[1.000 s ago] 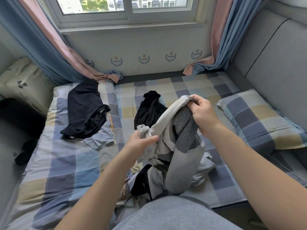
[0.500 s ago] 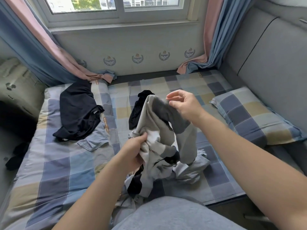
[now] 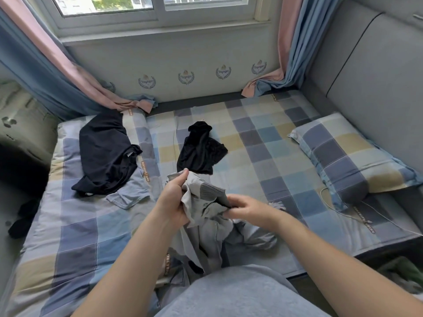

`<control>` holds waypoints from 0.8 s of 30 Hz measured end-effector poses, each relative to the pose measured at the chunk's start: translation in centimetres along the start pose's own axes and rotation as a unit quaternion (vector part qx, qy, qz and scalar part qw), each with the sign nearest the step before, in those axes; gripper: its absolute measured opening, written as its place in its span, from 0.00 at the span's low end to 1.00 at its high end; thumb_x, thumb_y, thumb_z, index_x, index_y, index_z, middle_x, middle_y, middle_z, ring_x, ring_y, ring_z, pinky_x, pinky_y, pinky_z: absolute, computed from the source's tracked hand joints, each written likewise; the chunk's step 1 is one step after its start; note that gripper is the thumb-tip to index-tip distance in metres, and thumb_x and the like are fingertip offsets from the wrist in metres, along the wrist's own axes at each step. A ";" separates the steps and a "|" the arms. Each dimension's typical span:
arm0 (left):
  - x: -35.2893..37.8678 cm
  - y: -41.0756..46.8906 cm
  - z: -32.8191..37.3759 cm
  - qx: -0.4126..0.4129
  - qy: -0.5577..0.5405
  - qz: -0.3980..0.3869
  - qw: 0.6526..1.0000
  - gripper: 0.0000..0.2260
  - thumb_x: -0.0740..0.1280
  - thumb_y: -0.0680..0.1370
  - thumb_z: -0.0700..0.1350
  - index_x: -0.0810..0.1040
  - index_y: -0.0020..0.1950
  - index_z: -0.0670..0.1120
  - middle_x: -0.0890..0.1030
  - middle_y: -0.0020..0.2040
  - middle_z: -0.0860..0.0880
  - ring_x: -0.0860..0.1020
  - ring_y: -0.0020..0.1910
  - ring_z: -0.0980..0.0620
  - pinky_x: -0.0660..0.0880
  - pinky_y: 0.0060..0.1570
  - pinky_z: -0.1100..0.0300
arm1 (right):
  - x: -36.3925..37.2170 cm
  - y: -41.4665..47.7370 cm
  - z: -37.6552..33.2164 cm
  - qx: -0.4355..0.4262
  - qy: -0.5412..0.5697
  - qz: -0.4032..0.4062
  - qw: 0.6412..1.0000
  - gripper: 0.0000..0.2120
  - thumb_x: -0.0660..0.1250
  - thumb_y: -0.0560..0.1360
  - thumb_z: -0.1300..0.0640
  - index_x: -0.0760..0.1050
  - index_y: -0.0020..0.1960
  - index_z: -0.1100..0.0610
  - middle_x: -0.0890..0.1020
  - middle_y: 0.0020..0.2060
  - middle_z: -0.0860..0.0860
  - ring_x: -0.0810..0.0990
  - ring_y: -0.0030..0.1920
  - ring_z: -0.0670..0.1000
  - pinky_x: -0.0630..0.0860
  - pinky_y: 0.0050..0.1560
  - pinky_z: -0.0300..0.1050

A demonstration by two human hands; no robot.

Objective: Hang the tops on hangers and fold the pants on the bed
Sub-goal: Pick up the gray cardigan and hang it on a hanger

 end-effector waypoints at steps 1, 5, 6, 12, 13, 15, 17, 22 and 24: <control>0.2 0.0 0.1 -0.001 0.002 -0.004 1.000 0.20 0.60 0.83 0.55 0.72 0.64 0.38 0.77 0.48 0.37 0.79 0.46 0.39 0.75 0.61 0.40 | 0.2 0.3 0.6 0.006 -0.040 0.017 0.999 0.19 0.67 0.80 0.60 0.74 0.70 0.50 0.81 0.63 0.49 0.78 0.64 0.48 0.73 0.66 0.45; 0.7 -0.2 0.2 -0.013 0.021 -0.009 1.000 0.21 0.59 0.83 0.56 0.75 0.60 0.38 0.77 0.49 0.37 0.78 0.47 0.40 0.75 0.59 0.42 | -1.6 2.0 2.5 0.051 -0.202 0.138 0.968 0.05 0.65 0.80 0.49 0.79 0.54 0.44 0.84 0.49 0.46 0.80 0.57 0.53 0.70 0.65 0.56; 0.6 -0.3 0.3 -0.011 0.029 -0.007 1.000 0.22 0.59 0.84 0.56 0.74 0.62 0.38 0.76 0.52 0.36 0.78 0.48 0.40 0.74 0.61 0.43 | -2.3 2.1 2.5 0.058 -0.214 0.159 0.962 0.05 0.65 0.80 0.48 0.79 0.47 0.43 0.83 0.43 0.44 0.79 0.53 0.53 0.70 0.62 0.53; -3.1 0.1 1.8 0.035 0.129 0.079 0.988 0.28 0.64 0.82 0.57 0.76 0.63 0.31 0.82 0.55 0.32 0.83 0.55 0.38 0.80 0.57 0.47 | -5.7 0.4 -0.2 -0.034 -0.105 0.244 0.963 0.12 0.64 0.80 0.63 0.78 0.42 0.49 0.81 0.37 0.54 0.76 0.40 0.53 0.72 0.41 0.50; -4.1 0.2 1.8 0.040 0.179 0.115 0.976 0.27 0.66 0.81 0.57 0.79 0.57 0.32 0.84 0.46 0.34 0.84 0.49 0.41 0.80 0.55 0.48 | -6.0 0.1 -1.1 -0.058 -0.073 0.245 0.965 0.12 0.64 0.81 0.63 0.80 0.42 0.50 0.81 0.36 0.55 0.75 0.37 0.52 0.70 0.39 0.49; -5.2 0.0 1.8 0.035 0.288 0.162 0.943 0.22 0.71 0.76 0.60 0.78 0.48 0.40 0.81 0.32 0.43 0.81 0.37 0.49 0.78 0.47 0.53 | -6.4 -0.4 -3.3 -0.105 -0.024 0.235 0.966 0.13 0.66 0.80 0.62 0.82 0.42 0.49 0.80 0.34 0.53 0.73 0.35 0.49 0.68 0.37 0.45; -5.0 -0.1 2.0 0.045 0.376 0.162 0.911 0.29 0.76 0.72 0.59 0.74 0.66 0.44 0.82 0.56 0.44 0.80 0.56 0.47 0.73 0.56 0.52 | -6.6 -0.9 -5.6 -0.142 0.002 0.223 0.964 0.12 0.68 0.79 0.60 0.83 0.39 0.48 0.78 0.32 0.50 0.72 0.35 0.49 0.67 0.36 0.44; -0.3 -0.8 4.2 0.231 0.522 0.066 0.819 0.37 0.75 0.73 0.58 0.63 0.78 0.57 0.57 0.80 0.54 0.58 0.78 0.53 0.61 0.73 0.52 | -5.2 -1.4 -10.0 -0.175 -0.012 0.137 0.975 0.15 0.71 0.78 0.62 0.83 0.36 0.46 0.78 0.28 0.41 0.73 0.30 0.40 0.68 0.33 0.32; 1.4 -1.4 4.9 0.299 0.559 0.032 0.773 0.30 0.71 0.77 0.56 0.64 0.77 0.58 0.55 0.81 0.55 0.53 0.79 0.56 0.55 0.75 0.54 | -4.6 -1.6 -10.6 -0.164 -0.035 0.100 0.981 0.10 0.71 0.78 0.60 0.84 0.39 0.54 0.78 0.31 0.48 0.73 0.32 0.45 0.68 0.35 0.37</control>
Point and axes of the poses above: each hand's wrist, its own y-axis towards the middle knuckle, its own x-axis out of the palm, z = x × y, the point moved 9 cm from there along y, towards the middle knuckle
